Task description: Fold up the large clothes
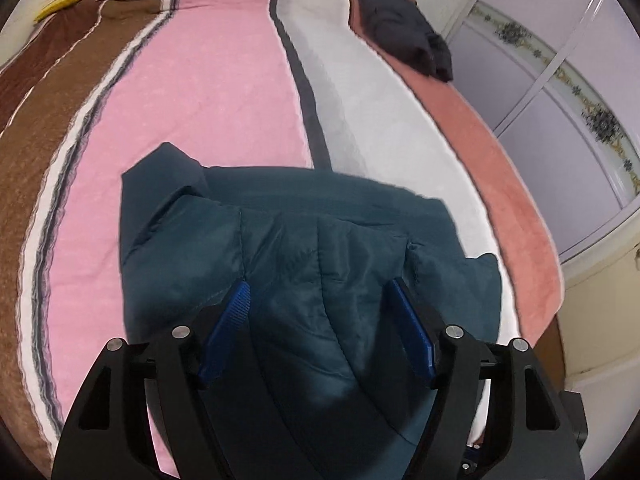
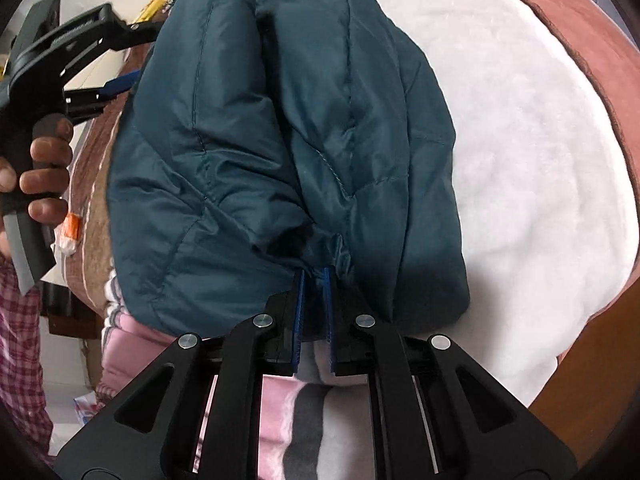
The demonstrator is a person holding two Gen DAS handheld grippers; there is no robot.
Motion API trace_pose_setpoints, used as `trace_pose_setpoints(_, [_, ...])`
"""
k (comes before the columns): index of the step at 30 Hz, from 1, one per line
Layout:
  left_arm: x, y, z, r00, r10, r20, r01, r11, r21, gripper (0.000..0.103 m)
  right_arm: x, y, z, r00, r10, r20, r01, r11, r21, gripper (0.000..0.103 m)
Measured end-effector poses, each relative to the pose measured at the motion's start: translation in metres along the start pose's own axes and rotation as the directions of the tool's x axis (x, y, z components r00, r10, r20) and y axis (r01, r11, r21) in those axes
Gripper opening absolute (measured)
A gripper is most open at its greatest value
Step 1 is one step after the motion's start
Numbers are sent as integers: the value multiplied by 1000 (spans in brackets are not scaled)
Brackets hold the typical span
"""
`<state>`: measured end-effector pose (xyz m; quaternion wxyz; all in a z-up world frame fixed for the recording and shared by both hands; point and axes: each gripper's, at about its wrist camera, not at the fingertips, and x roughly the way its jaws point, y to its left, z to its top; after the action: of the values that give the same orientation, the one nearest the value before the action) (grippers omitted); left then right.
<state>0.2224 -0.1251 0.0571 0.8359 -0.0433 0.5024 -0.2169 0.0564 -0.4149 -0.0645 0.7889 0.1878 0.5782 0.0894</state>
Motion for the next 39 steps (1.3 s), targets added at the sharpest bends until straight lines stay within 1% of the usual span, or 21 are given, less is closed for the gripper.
trace_pose_setpoints(5, [24,-8,3,999,44,-28,-43,998,37,75,9,-7,2,1000,4,-24,-4,1000,19,5])
trace_pose_setpoints(7, [31,-11,3,997,65,-30,-63,997,54,77,12,-11,3,999,14,-31,-13,999,32,2])
trace_pose_setpoints(11, [39,-12,2,997,76,-31,-74,996,56,78,13,-19,5,998,44,-34,-42,997,62,1])
trace_pose_setpoints(21, [43,-13,-1,995,98,-21,-96,993,63,78,10,-35,8,998,59,-32,-57,996,73,1])
trace_pose_setpoints(22, [44,-14,-2,995,100,-20,-98,993,63,78,4,-34,8,998,60,-32,-57,996,73,1])
trace_pose_setpoints(39, [49,-18,-2,991,134,-8,-133,988,74,80,4,-34,7,997,65,-39,-62,995,80,1])
